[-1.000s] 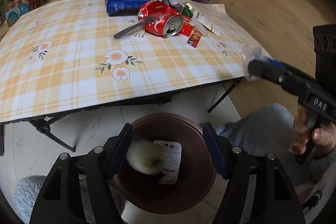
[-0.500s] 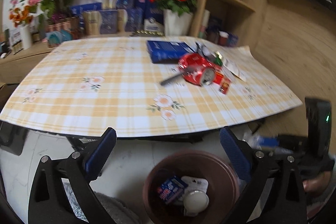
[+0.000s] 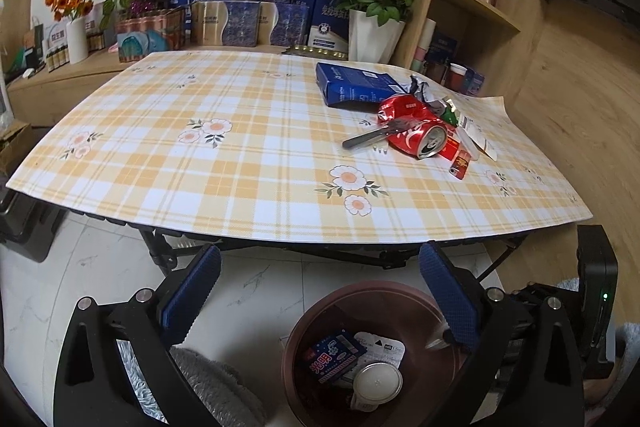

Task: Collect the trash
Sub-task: 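Lower the beige plate and plastic bag into the bin and release, then move both open grippers from the bin back over the table trash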

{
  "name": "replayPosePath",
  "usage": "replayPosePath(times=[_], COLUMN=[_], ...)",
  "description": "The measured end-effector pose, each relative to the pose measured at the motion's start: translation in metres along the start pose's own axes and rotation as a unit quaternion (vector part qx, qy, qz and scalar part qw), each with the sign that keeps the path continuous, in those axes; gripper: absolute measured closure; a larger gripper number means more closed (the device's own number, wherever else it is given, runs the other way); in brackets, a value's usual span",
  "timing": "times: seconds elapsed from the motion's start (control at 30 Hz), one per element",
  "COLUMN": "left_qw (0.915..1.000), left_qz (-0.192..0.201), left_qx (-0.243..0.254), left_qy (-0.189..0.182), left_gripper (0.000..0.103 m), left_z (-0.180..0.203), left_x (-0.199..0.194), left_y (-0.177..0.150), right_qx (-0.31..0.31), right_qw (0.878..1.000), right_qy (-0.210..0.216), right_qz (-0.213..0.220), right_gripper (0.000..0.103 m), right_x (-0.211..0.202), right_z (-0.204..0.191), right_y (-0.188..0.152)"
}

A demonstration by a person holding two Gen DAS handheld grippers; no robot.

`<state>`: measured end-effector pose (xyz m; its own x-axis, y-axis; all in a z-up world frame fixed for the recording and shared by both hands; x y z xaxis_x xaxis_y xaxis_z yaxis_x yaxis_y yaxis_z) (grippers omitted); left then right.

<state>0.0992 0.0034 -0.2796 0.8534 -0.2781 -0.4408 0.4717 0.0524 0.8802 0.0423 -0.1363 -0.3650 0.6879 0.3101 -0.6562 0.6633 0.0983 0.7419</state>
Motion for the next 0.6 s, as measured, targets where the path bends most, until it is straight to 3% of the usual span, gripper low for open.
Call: replayPosePath(times=[0.07,0.17,0.6], left_qw=[1.0000,1.0000,0.9998], left_qz=[-0.001,0.004,0.003], left_qx=[-0.004,-0.006,0.016], left_qy=[0.002,0.002,0.009], left_gripper=[0.006,0.006,0.006], left_z=[-0.002,-0.003,0.004], left_x=[0.000,-0.001,0.000], left_y=[0.000,0.001,0.001], right_qx=[0.003,0.010,0.044], right_qw=[1.000,1.000,0.994], right_qy=[-0.006,-0.024,-0.079], right_qz=[0.004,0.011,0.058], right_gripper=[0.014,0.006,0.006], right_x=[-0.002,-0.004,-0.028], right_z=[0.004,0.012,0.044], right_y=[0.002,0.005,0.030])
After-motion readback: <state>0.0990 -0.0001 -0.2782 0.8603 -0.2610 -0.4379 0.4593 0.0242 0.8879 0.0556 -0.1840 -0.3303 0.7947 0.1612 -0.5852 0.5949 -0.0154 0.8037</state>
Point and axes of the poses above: each gripper's, at about its wrist camera, not at the fingertips, and x roughly the way its jaws point, z to its right, y to its top, the point moved 10 cm from there along x, roughly the way its jaws point, and after that the axes turned 14 degrees about z, right-handed, at the moved point
